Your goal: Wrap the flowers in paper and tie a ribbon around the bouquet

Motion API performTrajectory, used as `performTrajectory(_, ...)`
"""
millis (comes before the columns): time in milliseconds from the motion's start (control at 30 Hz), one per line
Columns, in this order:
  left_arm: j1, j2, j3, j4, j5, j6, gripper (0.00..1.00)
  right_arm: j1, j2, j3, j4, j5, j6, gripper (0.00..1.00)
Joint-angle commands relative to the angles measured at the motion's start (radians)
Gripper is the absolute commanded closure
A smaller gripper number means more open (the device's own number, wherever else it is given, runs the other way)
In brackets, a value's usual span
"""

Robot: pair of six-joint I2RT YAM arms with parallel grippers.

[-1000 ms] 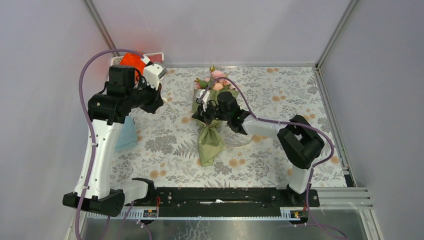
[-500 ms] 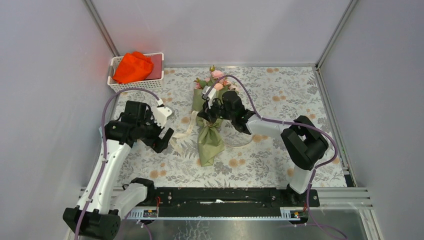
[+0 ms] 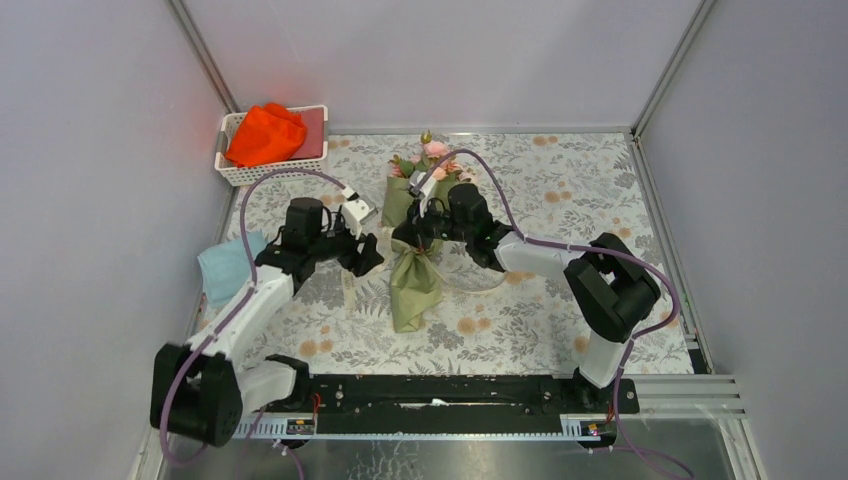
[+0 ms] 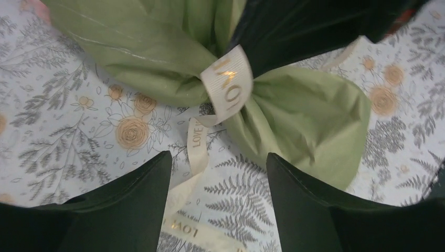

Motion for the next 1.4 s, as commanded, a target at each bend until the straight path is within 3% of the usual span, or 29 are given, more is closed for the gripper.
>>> performTrajectory(0, 0.002, 0.062, -0.115, 0.507, 0.039, -0.219, 0.26, -0.003, -0.028, -0.005, 0.116, 0.099, 0.144, 1.00)
performTrajectory(167, -0.043, 0.204, -0.237, 0.973, -0.149, -0.491, 0.18, -0.002, 0.001, -0.002, 0.127, 0.161, 0.254, 1.00)
performTrajectory(267, -0.075, 0.281, -0.269, 1.092, -0.142, -0.569, 0.17, -0.002, -0.005, 0.026, 0.062, 0.189, 0.233, 1.00)
performTrajectory(367, -0.104, 0.362, -0.267, 1.119, -0.264, -0.611, 0.21, -0.004, -0.006, 0.035, 0.052, 0.195, 0.209, 1.00)
performTrajectory(500, -0.126, 0.408, -0.308, 1.284, -0.306, -0.755, 0.37, -0.008, 0.011, 0.063, 0.000, 0.141, 0.203, 1.00)
performTrajectory(667, -0.209, 0.452, -0.366, 1.395, -0.455, -0.777, 0.47, -0.019, 0.024, 0.077, -0.019, 0.110, 0.272, 1.00)
performTrajectory(833, -0.225, 0.484, -0.359, 1.466, -0.457, -0.778, 0.63, -0.019, 0.027, 0.062, 0.016, 0.096, 0.304, 1.00)
performTrajectory(967, -0.225, 0.501, -0.350, 1.465, -0.499, -0.773, 1.00, -0.020, 0.029, 0.063, -0.002, 0.093, 0.295, 1.00)
performTrajectory(1033, -0.225, 0.499, -0.350, 1.472, -0.481, -0.771, 1.00, -0.024, 0.026, 0.067, -0.025, 0.094, 0.290, 1.00)
performTrajectory(1067, -0.225, 0.498, -0.351, 1.471, -0.475, -0.770, 1.00, -0.027, 0.023, 0.073, -0.049, 0.098, 0.285, 0.95)
performTrajectory(1133, -0.226, 0.499, -0.352, 1.449, -0.478, -0.767, 1.00, -0.043, -0.004, 0.099, -0.154, 0.136, 0.250, 0.74)
performTrajectory(1267, -0.226, 0.496, -0.363, 1.450, -0.491, -0.757, 1.00, -0.139, -0.139, 0.089, -0.424, 0.313, 0.212, 0.54)
performTrajectory(1367, -0.230, 0.506, -0.364, 1.461, -0.485, -0.723, 1.00, -0.208, -0.252, 0.051, -0.673, 0.520, 0.231, 0.34)
